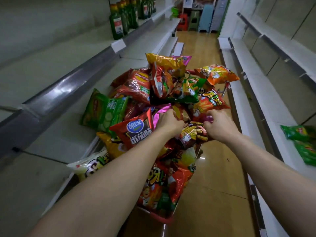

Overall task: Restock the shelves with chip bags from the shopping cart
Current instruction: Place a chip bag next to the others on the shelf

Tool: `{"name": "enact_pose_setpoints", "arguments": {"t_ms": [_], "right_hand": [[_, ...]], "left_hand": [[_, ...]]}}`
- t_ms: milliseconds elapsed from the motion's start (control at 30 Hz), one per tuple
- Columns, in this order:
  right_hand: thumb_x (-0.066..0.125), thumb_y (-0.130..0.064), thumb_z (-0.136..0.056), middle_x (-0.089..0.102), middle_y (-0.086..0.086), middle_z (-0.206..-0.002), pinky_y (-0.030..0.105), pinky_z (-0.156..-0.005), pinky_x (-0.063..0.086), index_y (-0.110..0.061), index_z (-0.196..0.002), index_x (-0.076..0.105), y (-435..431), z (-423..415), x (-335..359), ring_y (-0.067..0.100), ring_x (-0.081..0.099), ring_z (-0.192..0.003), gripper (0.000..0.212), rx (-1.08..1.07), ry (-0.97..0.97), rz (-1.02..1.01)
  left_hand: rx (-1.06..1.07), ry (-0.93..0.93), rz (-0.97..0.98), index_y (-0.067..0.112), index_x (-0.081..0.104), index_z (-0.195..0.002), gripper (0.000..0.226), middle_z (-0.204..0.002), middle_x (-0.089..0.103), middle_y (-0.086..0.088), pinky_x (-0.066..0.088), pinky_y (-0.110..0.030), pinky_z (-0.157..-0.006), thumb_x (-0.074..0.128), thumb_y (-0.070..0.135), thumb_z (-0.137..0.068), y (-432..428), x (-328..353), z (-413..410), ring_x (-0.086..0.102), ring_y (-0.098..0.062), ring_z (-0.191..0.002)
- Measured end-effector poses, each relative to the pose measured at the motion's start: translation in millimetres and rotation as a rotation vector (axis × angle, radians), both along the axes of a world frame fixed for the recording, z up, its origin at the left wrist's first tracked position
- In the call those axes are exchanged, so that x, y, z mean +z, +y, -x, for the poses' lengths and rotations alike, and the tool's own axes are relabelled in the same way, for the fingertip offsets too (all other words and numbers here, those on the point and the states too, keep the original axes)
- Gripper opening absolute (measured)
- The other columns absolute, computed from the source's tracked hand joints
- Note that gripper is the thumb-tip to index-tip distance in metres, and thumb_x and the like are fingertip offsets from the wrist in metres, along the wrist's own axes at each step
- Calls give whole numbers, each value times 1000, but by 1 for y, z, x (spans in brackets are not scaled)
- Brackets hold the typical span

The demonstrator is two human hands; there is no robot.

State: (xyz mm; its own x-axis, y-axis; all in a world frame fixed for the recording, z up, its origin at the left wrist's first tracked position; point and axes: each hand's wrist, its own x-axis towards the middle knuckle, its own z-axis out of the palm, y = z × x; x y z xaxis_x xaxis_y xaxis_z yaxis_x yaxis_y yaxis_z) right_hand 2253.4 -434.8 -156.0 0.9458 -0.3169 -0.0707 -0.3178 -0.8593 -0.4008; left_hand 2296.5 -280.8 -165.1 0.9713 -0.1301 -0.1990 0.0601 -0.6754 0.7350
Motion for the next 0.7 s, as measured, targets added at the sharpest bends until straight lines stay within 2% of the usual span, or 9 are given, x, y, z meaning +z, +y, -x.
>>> {"name": "enact_pose_setpoints", "arguments": {"t_ms": [100, 200, 333, 433, 533, 600, 700], "right_hand": [[54, -35, -94, 45, 15, -134, 51, -100, 43, -19, -135, 45, -20, -11, -21, 38, 46, -122, 46, -87, 87, -94], [55, -46, -93, 36, 16, -144, 53, -107, 36, -21, -143, 34, -37, -23, -43, 39, 39, -131, 60, -179, 158, -190], [50, -50, -95, 35, 17, -147, 52, -108, 32, -20, -146, 29, -51, -35, -69, 40, 37, -134, 63, -244, 215, -246], [46, -50, -96, 41, 19, -143, 48, -106, 34, -15, -144, 33, -57, -42, -83, 40, 40, -132, 61, -258, 245, -263], [44, -51, -95, 52, 19, -133, 49, -100, 44, -12, -136, 44, -64, -46, -92, 40, 51, -119, 57, -289, 260, -282], [44, -50, -95, 60, 16, -119, 49, -93, 50, -9, -122, 53, -68, -47, -96, 37, 58, -108, 49, -297, 267, -305], [48, -44, -96, 64, 11, -107, 39, -81, 50, -11, -104, 58, -66, -49, -97, 31, 60, -98, 35, -275, 255, -331]], "left_hand": [[-18, 70, 10, 14, 51, -126, 41, -129, 51, -7, 47, -39, -96, 62, 27, -89, -21, -17, -10, 53, -26, -115], [-27, 138, -3, 17, 46, -130, 52, -135, 44, -11, 46, -46, -100, 63, 36, -84, -38, -32, -22, 56, -33, -116], [39, 219, -100, 17, 34, -146, 75, -150, 29, -14, 34, -50, -111, 63, 47, -84, -47, -54, -40, 31, -35, -139], [134, 324, -36, 19, 34, -144, 83, -148, 33, -13, 34, -51, -111, 66, 55, -77, -47, -69, -48, 33, -37, -137], [240, 418, 106, 18, 34, -141, 95, -140, 45, -14, 38, -49, -109, 69, 56, -60, -48, -82, -51, 46, -34, -127], [276, 457, 182, 16, 32, -142, 98, -139, 46, -15, 37, -48, -109, 70, 51, -59, -50, -88, -52, 46, -32, -126], [355, 448, 284, 17, 31, -143, 105, -141, 42, -12, 39, -46, -108, 78, 46, -54, -51, -91, -54, 44, -30, -127]]}}
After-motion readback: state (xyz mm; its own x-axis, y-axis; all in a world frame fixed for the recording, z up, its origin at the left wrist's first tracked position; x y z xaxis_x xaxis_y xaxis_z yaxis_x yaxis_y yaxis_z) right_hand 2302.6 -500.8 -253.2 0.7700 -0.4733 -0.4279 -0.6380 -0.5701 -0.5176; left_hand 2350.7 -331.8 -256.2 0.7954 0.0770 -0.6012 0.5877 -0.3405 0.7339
